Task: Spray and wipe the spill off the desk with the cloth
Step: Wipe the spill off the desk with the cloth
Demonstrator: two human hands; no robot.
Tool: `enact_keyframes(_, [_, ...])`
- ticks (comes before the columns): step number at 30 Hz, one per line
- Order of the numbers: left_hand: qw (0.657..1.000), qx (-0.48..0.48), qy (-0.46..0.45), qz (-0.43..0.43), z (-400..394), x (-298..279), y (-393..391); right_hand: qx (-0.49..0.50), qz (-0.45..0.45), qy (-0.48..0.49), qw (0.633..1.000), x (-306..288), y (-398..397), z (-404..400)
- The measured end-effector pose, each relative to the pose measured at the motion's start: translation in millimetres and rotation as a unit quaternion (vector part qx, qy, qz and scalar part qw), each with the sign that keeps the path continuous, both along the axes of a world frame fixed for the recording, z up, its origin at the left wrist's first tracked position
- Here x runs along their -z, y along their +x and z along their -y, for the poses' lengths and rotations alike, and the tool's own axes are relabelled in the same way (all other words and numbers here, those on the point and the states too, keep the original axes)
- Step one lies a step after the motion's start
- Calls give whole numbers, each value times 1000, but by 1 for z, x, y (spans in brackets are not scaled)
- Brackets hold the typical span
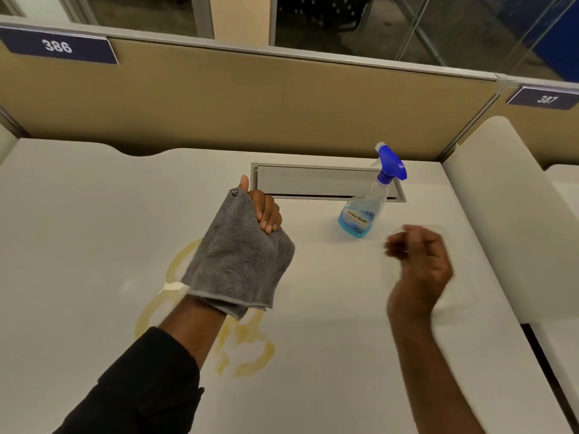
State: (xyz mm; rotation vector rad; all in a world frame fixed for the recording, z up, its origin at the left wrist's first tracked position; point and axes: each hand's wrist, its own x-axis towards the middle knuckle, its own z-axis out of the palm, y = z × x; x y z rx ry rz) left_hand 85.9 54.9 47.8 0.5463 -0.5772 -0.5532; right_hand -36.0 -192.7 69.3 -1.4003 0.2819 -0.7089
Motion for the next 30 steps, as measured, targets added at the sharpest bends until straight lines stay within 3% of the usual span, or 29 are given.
enact_keyframes(3, [976, -145, 114, -113, -10, -13, -28, -138, -19, -72, 988, -17, -37, -72])
enact_keyframes(6, [920, -308, 152, -188, -15, -26, -55, -247, -8, -136, 959, -31, -69, -122])
enact_keyframes(8, [885, -397, 198, -140, -21, -35, -74, -265, 7, -143, 953, -39, -86, -147])
enact_keyframes(12, [833, -467, 297, 21, -47, -37, -103, -197, 10, -184, 963, -50, -105, -182])
enact_keyframes(16, [760, -523, 372, 102, -69, -33, -117, -162, -80, -268, 946, -59, -105, -208])
enact_keyframes(19, [739, -532, 392, 136, -83, -33, -124, -142, -126, -331, 924, -53, -106, -222])
enact_keyframes(22, [744, -499, 409, 174, -98, -31, -132, -110, -131, -345, 923, -44, -105, -224])
enact_keyframes(27, [770, -327, 445, 320, -126, -25, -139, -94, -142, -322, 931, -34, -100, -211])
enact_keyframes(30, [750, -282, 482, 356, -130, -19, -142, -94, -168, -316, 929, -28, -100, -203])
